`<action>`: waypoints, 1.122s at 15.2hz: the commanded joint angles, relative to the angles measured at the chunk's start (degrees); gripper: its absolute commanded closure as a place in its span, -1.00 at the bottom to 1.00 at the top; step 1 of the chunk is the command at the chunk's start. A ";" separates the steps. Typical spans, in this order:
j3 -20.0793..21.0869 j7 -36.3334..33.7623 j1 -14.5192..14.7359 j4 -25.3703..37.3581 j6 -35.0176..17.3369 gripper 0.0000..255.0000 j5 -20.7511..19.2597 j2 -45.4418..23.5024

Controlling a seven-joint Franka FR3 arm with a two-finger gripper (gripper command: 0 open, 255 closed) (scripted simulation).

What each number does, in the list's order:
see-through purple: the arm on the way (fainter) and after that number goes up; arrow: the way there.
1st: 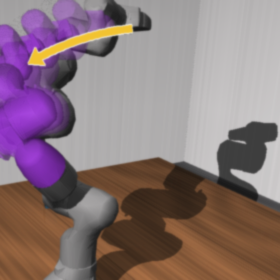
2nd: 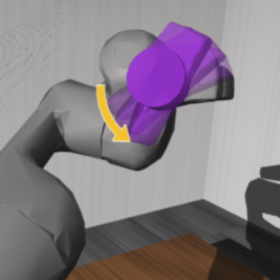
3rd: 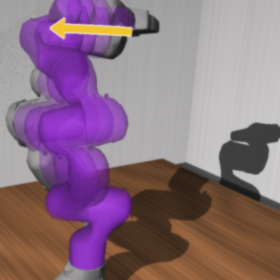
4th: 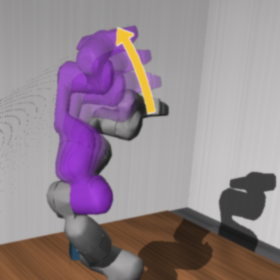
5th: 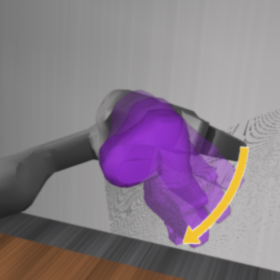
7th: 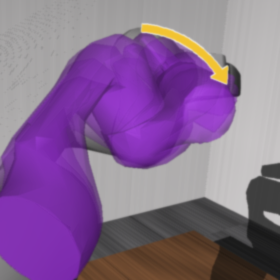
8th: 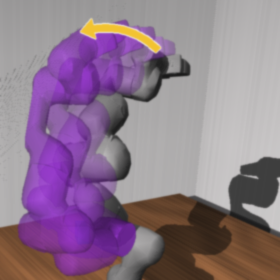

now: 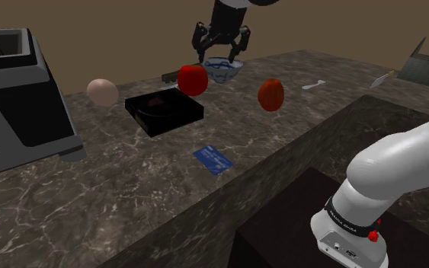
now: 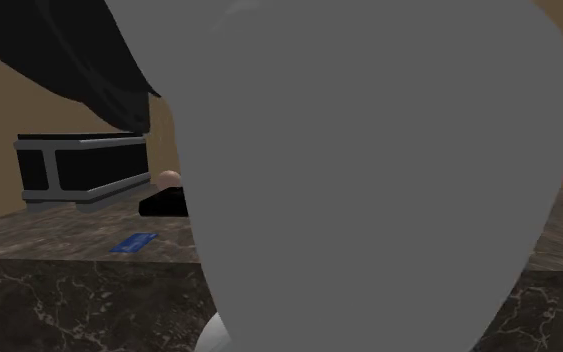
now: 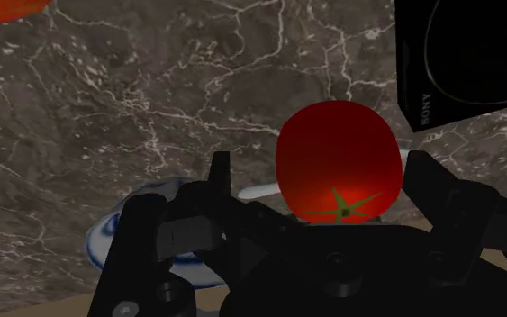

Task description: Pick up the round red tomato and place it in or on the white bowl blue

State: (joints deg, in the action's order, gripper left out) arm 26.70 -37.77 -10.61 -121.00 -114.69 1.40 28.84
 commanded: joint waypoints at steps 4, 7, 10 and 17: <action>9.49 -14.20 -6.23 9.21 -2.59 -1.00 -9.32 -9.97; 9.67 -14.67 -6.51 7.86 -4.69 -1.00 -10.00 -10.88; 9.93 -15.18 -6.88 6.63 -6.76 -1.00 -10.77 -11.90; 10.08 -15.49 -7.10 6.03 -7.83 -1.00 -11.23 -12.48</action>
State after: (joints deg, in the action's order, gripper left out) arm 36.79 -53.26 -17.71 -114.94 -122.49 -9.83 16.36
